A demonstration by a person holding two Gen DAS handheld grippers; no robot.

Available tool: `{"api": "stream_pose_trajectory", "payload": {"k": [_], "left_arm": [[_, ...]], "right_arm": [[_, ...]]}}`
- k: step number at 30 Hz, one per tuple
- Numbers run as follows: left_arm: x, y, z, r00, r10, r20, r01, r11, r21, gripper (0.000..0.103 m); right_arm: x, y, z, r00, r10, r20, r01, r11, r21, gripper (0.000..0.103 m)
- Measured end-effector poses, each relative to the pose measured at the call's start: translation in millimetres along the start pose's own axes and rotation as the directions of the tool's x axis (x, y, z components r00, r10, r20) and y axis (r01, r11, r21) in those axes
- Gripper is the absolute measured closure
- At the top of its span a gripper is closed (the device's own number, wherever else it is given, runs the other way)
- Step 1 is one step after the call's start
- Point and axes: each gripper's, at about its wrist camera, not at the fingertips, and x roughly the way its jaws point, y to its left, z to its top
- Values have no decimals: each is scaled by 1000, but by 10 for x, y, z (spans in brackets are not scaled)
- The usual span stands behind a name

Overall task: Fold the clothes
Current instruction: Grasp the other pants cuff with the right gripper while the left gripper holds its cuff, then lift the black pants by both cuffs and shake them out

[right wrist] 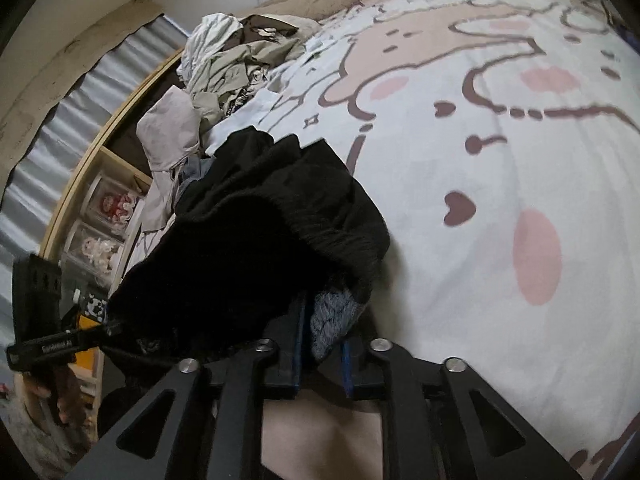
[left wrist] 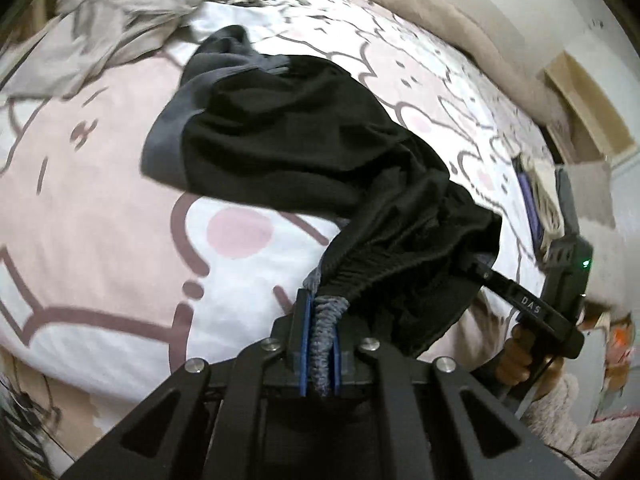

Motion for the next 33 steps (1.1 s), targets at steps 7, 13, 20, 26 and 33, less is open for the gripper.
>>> {"api": "stream_pose_trajectory", "payload": {"k": [7,13,20,26,33], "left_arm": [[-45,261,-192,983,-120,137,148,964,-219,94],[-340,295,-186,926,-81,370,197,938,-286,94],[-1062,-416,172,755,24,655,43,995,-86,94],[-2069,-1216,453,522,-73,850,-4,996,88,94],[-3498,-1807,452,284,-188,940,-27,979,204,87]], "right_arm": [[114,-202,-17,995,98,-21,-93,981,173,71],[212,43,-92,995,71,-68,-66,995,72,94],[-295,861,62,888,-368,277,453,805,-382,96],[-1518,1544,706,711,-375,595,656,658,-369,96],[-3320,2608,986,500,-252,828,766,574,-288,96]]}}
